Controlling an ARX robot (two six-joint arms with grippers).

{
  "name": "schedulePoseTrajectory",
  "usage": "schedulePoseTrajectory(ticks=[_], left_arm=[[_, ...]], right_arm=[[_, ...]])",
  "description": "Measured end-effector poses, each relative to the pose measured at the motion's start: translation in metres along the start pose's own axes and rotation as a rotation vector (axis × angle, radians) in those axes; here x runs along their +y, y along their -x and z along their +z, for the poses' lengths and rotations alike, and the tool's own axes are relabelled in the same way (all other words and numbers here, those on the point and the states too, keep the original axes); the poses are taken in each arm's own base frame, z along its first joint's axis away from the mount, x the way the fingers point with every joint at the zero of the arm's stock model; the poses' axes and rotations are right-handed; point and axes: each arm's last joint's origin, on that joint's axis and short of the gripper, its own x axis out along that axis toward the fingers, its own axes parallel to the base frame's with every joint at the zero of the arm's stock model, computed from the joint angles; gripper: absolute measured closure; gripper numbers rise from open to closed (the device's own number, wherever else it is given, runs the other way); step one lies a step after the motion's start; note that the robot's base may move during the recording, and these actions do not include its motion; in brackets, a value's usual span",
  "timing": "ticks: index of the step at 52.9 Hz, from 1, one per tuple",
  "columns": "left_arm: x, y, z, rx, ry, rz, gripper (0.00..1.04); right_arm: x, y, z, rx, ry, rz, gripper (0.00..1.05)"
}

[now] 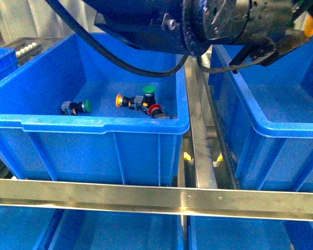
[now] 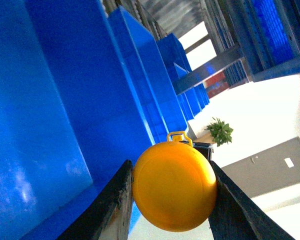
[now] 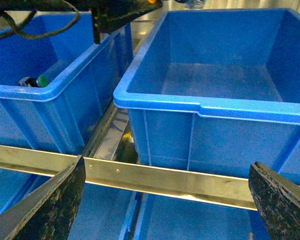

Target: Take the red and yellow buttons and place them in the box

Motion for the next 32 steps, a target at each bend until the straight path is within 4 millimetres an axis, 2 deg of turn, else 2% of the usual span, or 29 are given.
schedulePoseTrajectory(ticks=[3,6,10,14,18,23,27,32], left_arm=[[-0.006,-0.003,-0.002,0.006,-0.01,-0.014,0.72],[-0.009,-0.003,0.0,0.007,-0.018,-0.012,0.72],[-0.005,0.001,0.003,0.0,-0.029,0.007,0.72],[-0.005,0.01,0.008,-0.013,-0.037,0.019,0.72],[-0.011,0.019,0.015,-0.035,-0.053,0.009,0.72],[-0.018,0.024,0.016,-0.039,-0.064,-0.008,0.72],[-0.022,0.027,0.014,-0.035,-0.068,-0.021,0.72],[-0.021,0.032,0.015,-0.04,-0.067,-0.012,0.72]], right_arm=[[-0.009,-0.014,0.017,-0.117,0.155,-0.226,0.07],[-0.022,-0.034,0.041,-0.236,0.288,-0.365,0.07],[-0.031,-0.062,0.081,-0.329,0.257,-0.425,0.07],[-0.047,-0.091,0.103,-0.252,0.032,-0.495,0.07],[-0.052,-0.122,0.105,-0.168,-0.271,-0.468,0.07],[-0.044,-0.147,0.103,-0.131,-0.591,-0.386,0.07],[-0.03,-0.171,0.102,-0.117,-0.879,-0.306,0.07],[-0.016,-0.19,0.097,-0.091,-1.116,-0.268,0.07]])
